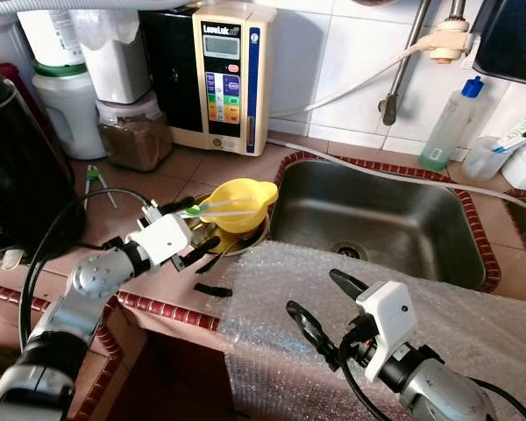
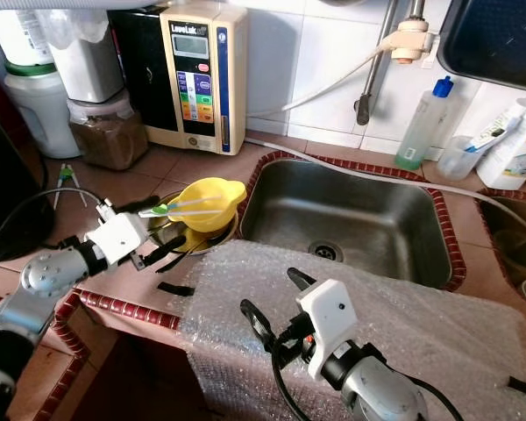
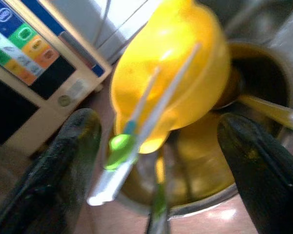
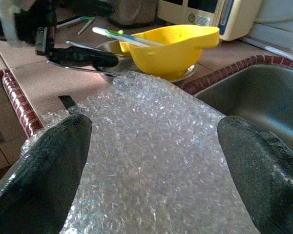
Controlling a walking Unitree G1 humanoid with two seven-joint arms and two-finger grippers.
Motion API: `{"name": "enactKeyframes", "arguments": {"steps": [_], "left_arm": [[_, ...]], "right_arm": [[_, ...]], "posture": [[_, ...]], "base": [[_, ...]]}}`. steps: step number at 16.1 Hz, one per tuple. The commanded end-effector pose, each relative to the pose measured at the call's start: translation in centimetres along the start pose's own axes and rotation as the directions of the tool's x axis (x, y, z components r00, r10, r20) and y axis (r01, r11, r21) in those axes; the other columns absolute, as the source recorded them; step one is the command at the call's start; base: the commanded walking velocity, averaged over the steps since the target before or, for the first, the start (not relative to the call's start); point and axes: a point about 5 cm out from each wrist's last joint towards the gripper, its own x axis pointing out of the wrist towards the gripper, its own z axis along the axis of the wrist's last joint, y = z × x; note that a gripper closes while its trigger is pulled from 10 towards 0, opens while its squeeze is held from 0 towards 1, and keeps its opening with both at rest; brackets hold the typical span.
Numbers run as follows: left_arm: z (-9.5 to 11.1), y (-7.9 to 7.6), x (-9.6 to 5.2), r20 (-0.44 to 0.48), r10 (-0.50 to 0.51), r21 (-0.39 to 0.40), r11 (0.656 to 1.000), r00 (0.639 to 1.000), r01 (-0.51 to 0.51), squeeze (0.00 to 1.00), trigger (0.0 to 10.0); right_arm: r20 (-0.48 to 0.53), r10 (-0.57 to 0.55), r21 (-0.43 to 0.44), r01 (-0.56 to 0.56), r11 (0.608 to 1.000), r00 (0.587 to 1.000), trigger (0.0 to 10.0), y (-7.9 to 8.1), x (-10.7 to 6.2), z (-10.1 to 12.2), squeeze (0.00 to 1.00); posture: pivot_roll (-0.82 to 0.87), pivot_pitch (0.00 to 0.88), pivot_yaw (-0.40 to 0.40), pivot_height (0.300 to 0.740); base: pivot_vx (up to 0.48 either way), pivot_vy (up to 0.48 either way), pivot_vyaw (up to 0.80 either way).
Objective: Kitchen organization
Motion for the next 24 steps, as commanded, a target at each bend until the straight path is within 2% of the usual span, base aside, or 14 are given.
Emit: {"name": "enactKeyframes", "arguments": {"steps": [1,3,4,5,6,7,10,11,12,15,16,21,23,24], "left_arm": [[-0.6,0.3,0.0,-0.059,0.002,0.013,1.0,0.998,-0.001,0.0,10.0],[-0.6,0.6,0.2,-0.069,0.017,0.002,1.0,0.997,-0.017,0.0,10.0],[-0.8,0.6,0.2,-0.08,0.02,0.002,1.0,0.997,-0.02,0.0,7.1],[-0.9,0.7,0.3,-0.087,0.023,0.001,1.0,0.996,-0.023,0.0,3.1],[-0.9,0.6,0.3,-0.091,0.015,-0.003,1.0,0.996,-0.016,0.0,1.8],[-0.9,0.6,0.4,-0.093,0.007,-0.01,1.0,0.996,-0.008,0.0,0.0],[-0.9,0.4,0.4,-0.086,-0.023,-0.014,1.0,0.996,0.022,0.0,0.3],[-0.9,0.2,0.4,-0.083,-0.04,-0.016,0.999,0.996,0.038,0.0,2.9],[-1.1,0.1,0.0,-0.086,-0.058,0.0,0.998,0.995,0.059,0.0,10.0],[-0.7,0.5,-0.8,-0.037,-0.072,-0.039,0.997,0.997,0.07,0.02,10.0],[-0.3,0.8,-1.1,-0.002,-0.075,-0.079,0.994,0.997,0.074,1.0,10.0],[1.1,2.1,-1.6,0.053,-0.139,-0.161,0.976,0.989,0.146,1.0,10.0],[1.1,2.6,-1.7,0.019,-0.137,-0.103,0.985,0.99,0.138,1.0,10.0],[1.3,3.0,-1.6,0.027,-0.114,-0.12,0.986,0.993,0.116,1.0,10.0]], "right_arm": [[0.007,0.005,-0.005,-0.005,1.0,1.0,10.0,0.1,0.1,0.1,0.0],[0.007,0.005,-0.005,-0.005,1.0,1.0,10.0,0.1,0.1,0.1,0.0],[0.008,0.005,-0.004,-0.005,1.0,1.0,10.0,0.1,0.1,0.1,0.0],[0.008,0.005,-0.004,-0.005,1.0,1.0,10.0,0.1,0.1,0.1,0.0],[0.008,0.006,-0.003,-0.006,1.0,1.0,10.0,0.1,0.1,0.1,0.0],[0.007,0.006,-0.003,-0.006,1.0,1.0,10.0,0.1,0.1,0.1,0.0],[0.005,0.007,-0.005,-0.007,1.0,1.0,10.0,0.1,0.1,0.0,0.0],[0.004,0.008,-0.006,-0.008,1.0,1.0,10.0,0.1,0.1,0.0,0.0],[0.003,0.01,-0.008,-0.01,1.0,1.0,10.0,0.1,0.1,0.0,0.0],[-0.002,0.01,-0.009,-0.01,1.0,1.0,10.0,0.0,0.0,0.0,0.0],[-0.003,0.011,-0.008,-0.011,1.0,1.0,10.0,0.0,-0.1,-0.1,0.0],[-0.004,0.027,-0.011,-0.027,1.0,1.0,10.0,-0.1,0.3,0.0,0.0],[-0.002,0.025,-0.014,-0.025,1.0,1.0,10.0,-0.1,0.3,0.0,0.0],[-0.002,0.024,-0.013,-0.024,1.0,1.0,10.0,-0.1,0.3,0.0,0.0]], "posture": [[0.08,0.0,-0.001,0.74],[0.08,0.0,0.0,0.74],[0.08,0.0,0.001,0.74],[0.08,0.0,0.001,0.74],[0.08,0.0,0.001,0.74],[0.07,0.0,0.002,0.74],[0.08,0.0,-0.002,0.74],[0.08,0.0,-0.002,0.74],[0.07,0.0,-0.005,0.74],[0.08,0.0,-0.008,0.74],[0.08,0.0,-0.011,0.74],[0.09,0.0,-0.023,0.74],[0.09,0.0,-0.021,0.74],[0.09,0.0,-0.02,0.74]], "base": [[0.0,0.0,0.0],[0.0,0.0,0.0],[0.0,0.0,0.0],[0.0,0.0,0.0],[0.0,0.0,0.0],[0.0,0.0,0.0],[0.0,0.0,0.0],[0.0,0.0,0.0],[0.0,0.0,0.0],[0.0,0.0,0.0],[0.0,0.0,0.0],[0.0,0.0,0.0],[0.0,0.0,0.0],[0.0,0.0,0.0]]}}
